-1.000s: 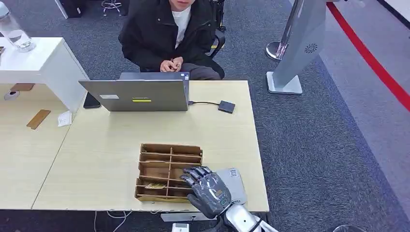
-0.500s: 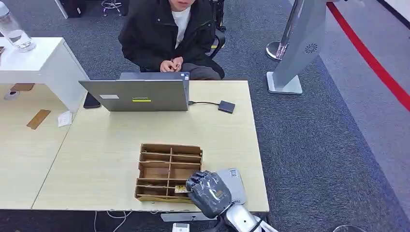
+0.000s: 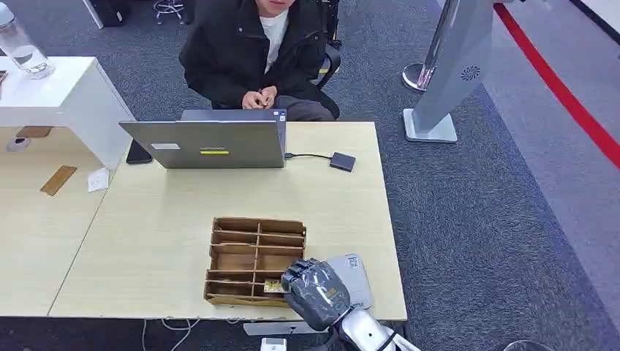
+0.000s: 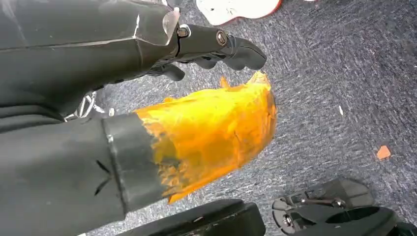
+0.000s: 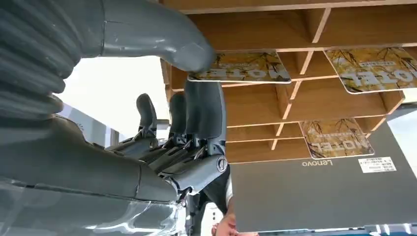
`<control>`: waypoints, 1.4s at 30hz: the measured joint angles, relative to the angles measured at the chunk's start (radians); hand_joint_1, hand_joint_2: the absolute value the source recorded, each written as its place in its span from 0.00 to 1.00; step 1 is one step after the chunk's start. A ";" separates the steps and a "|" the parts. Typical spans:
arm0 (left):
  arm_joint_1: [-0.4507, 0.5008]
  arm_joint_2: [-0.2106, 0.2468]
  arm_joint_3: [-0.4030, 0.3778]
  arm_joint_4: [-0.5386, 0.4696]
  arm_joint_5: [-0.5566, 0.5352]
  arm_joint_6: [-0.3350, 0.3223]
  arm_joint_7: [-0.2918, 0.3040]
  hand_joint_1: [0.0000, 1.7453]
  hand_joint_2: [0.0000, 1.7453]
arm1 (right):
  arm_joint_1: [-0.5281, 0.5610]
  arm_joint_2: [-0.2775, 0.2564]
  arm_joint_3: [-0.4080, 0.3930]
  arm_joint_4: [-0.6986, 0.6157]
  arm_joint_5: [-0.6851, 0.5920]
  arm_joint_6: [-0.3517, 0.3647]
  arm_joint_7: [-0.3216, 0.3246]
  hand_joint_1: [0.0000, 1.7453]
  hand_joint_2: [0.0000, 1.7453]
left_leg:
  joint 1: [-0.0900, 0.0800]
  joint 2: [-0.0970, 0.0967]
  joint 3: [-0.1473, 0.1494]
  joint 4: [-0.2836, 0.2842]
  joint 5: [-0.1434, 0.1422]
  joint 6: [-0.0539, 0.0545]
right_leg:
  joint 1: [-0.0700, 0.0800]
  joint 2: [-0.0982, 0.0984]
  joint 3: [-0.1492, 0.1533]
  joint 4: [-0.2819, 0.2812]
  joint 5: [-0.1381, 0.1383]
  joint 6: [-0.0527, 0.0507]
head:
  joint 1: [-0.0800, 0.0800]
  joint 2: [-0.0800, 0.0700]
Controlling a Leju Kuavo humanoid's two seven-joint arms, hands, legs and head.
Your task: Pass the card to the sensor for recognition and then transmit it.
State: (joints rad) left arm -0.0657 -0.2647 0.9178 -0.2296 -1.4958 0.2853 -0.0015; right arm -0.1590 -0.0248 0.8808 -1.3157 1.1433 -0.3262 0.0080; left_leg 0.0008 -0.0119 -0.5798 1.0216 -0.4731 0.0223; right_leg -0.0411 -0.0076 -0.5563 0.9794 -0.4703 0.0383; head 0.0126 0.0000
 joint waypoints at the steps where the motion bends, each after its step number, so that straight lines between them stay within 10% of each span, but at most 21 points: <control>1: 0.000 0.000 0.000 0.000 0.000 0.000 0.000 0.00 0.00 | 0.000 0.000 0.000 0.000 0.000 0.000 0.000 0.63 1.00 | 0.000 0.000 0.000 0.000 0.000 0.000 | 0.000 0.000 0.000 0.000 0.000 0.000 | 0.000 0.000; 10: 0.000 -0.001 0.000 0.000 0.000 0.000 0.000 0.00 0.00 | 0.002 0.000 0.000 0.003 0.001 0.006 0.000 0.48 1.00 | 0.000 0.000 0.000 0.000 0.000 0.000 | 0.000 0.000 0.000 0.000 0.000 0.000 | 0.000 0.000; 32: 0.000 0.001 0.000 0.000 -0.002 0.000 0.000 0.00 0.00 | -0.002 0.000 0.000 0.003 0.000 0.015 -0.002 0.99 1.00 | 0.000 0.000 0.000 0.000 0.000 0.000 | 0.000 0.000 0.000 0.000 0.000 0.000 | 0.000 0.000; 42: 0.000 0.001 0.000 0.000 -0.003 0.000 0.000 0.00 0.00 | 0.000 0.000 -0.003 -0.030 0.021 -0.121 -0.037 1.00 1.00 | 0.000 0.000 0.000 0.000 0.000 0.000 | 0.000 0.000 0.000 0.000 0.000 0.000 | 0.000 0.000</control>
State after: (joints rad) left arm -0.0658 -0.2640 0.9175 -0.2296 -1.4992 0.2857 -0.0015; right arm -0.1587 -0.0244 0.8774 -1.3455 1.1639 -0.4471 -0.0290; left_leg 0.0008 -0.0119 -0.5800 1.0216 -0.4731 0.0224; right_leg -0.0411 -0.0076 -0.5564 0.9794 -0.4703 0.0383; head 0.0130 0.0000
